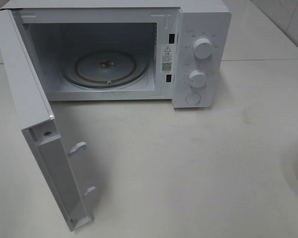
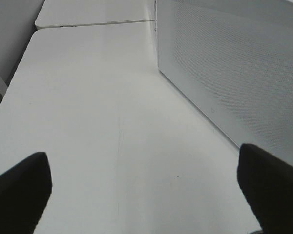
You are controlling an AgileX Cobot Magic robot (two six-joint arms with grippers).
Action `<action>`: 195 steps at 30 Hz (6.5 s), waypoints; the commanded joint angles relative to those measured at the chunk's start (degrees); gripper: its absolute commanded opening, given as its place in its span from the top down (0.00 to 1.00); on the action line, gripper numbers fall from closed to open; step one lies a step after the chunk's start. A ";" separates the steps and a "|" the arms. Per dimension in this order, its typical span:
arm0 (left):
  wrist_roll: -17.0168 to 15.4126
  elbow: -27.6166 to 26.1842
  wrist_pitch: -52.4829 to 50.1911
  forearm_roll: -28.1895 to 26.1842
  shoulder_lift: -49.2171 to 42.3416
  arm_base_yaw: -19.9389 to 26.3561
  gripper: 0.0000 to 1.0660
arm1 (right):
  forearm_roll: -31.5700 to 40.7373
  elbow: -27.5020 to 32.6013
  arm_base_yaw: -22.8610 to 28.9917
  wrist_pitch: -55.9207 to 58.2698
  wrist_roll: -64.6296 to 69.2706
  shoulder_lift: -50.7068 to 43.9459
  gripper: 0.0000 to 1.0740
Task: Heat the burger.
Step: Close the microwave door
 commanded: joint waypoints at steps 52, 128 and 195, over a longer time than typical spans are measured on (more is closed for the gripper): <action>-0.46 -1.38 -2.41 -0.29 0.11 -0.23 0.08 | 0.06 0.11 -0.40 -0.34 -0.46 -1.55 0.29; -3.67 5.67 -106.57 13.87 90.01 -16.33 1.00 | 0.06 0.11 -0.40 -0.34 -0.46 -1.55 0.29; 28.76 -39.02 -71.91 -37.59 109.84 -44.46 1.00 | 0.06 0.11 -0.40 -0.34 -0.46 -1.55 0.29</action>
